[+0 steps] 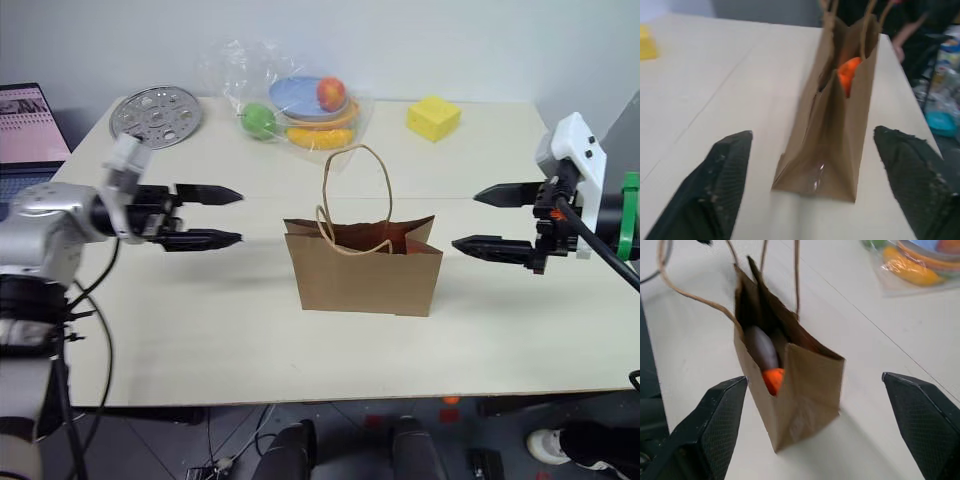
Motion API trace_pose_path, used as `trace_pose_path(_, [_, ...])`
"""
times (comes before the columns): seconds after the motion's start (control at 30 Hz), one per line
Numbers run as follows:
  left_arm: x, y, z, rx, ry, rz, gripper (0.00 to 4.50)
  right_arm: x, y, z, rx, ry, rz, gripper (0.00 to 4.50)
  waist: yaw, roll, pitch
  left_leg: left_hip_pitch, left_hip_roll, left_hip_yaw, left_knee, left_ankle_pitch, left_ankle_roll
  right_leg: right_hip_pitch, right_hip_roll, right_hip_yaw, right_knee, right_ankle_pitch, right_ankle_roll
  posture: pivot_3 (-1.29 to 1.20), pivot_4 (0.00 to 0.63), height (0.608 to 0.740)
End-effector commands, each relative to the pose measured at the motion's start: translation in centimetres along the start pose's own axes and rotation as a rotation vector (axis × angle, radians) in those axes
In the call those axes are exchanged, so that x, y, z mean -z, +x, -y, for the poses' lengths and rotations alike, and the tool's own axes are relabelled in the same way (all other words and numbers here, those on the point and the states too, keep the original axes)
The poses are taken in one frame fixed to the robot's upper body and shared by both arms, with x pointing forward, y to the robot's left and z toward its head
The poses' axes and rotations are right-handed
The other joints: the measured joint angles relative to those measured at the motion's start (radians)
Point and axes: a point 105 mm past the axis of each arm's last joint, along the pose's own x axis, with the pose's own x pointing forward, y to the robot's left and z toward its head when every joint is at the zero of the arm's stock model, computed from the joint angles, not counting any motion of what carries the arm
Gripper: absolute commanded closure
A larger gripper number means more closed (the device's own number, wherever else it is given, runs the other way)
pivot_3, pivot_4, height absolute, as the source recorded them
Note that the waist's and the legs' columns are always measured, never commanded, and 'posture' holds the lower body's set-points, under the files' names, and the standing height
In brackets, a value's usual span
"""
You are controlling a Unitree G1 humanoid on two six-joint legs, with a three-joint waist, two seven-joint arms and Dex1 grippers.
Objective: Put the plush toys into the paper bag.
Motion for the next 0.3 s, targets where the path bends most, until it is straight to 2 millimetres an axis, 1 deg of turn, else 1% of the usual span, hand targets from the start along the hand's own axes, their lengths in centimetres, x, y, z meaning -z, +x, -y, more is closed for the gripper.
trace_pose_path(0.03, [-1.9,-1.6,0.1,-0.164,0.018,0.005,0.03,-0.1,-1.6,0.9,0.077,-0.050,0.010,0.00,0.004,0.000,0.000,0.000,0.000,0.000,0.000,0.000,0.000,0.000,0.000,0.000,0.000,0.000,0.000,0.00,0.150,0.740])
trace_pose_path(0.1, [-1.8,-2.2,-0.3,-0.314,0.047,-0.040,0.03,1.2,-2.0,1.5,0.114,-0.031,-0.007,0.00,0.005,0.000,0.000,0.000,0.000,0.000,0.001,0.000,0.000,0.001,0.000,0.000,-0.001,0.000,0.000,0.00,0.150,0.740])
trace_pose_path(0.13, [-1.7,-2.0,-0.1,-0.345,0.077,-0.058,0.03,1.9,-1.9,1.8,0.127,-0.011,-0.007,0.00,0.006,0.000,0.000,0.000,0.000,0.000,0.002,0.000,0.000,0.002,0.000,0.000,-0.002,0.000,0.000,0.00,0.150,0.740])
trace_pose_path(0.2, [-1.5,-1.7,0.4,-0.354,0.099,-0.087,0.03,2.7,-1.6,1.9,0.138,0.012,-0.003,0.00,0.007,0.000,0.000,0.000,0.000,0.000,0.002,0.000,0.000,0.002,0.000,0.000,-0.002,0.000,0.000,0.00,0.150,0.740])
trace_pose_path(0.3, [-1.4,-1.8,0.5,-0.353,0.086,-0.107,0.03,2.7,-1.3,2.0,0.138,0.017,0.008,0.00,0.007,0.000,0.000,0.001,0.000,0.000,0.002,0.000,0.000,0.003,0.000,0.000,-0.001,0.000,0.000,0.00,0.150,0.740])
